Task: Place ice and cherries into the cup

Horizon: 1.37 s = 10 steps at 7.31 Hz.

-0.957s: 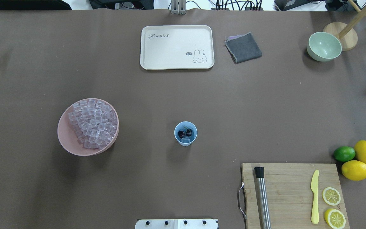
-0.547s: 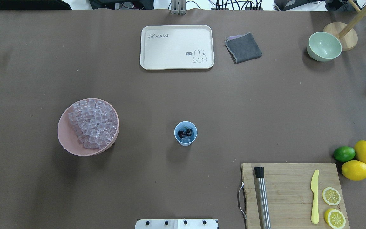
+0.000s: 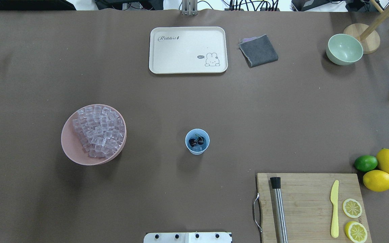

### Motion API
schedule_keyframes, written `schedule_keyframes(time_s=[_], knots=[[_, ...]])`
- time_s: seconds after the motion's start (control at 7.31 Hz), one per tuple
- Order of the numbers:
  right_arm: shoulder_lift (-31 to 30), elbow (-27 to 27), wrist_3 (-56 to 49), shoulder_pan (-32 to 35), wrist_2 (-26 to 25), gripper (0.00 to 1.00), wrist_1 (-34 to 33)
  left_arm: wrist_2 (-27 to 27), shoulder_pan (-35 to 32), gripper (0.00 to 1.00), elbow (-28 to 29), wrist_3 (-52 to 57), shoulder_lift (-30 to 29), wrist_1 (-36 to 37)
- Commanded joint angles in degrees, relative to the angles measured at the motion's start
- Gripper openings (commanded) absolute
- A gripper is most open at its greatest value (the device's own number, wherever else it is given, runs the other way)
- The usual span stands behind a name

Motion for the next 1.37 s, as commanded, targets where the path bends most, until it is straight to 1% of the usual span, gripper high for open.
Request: schedule_keyframes(time_s=[0.0,1.23], knots=[[0.0,0.1,0.0,0.0,0.0,1.0,0.0,0.0,0.0,0.98,0.0,0.0,0.0,0.0],[0.4,0.5,0.0,-0.7,1.0,1.0,0.1,0.0,0.1,0.98,0.0,0.0,-0.4,0.1]])
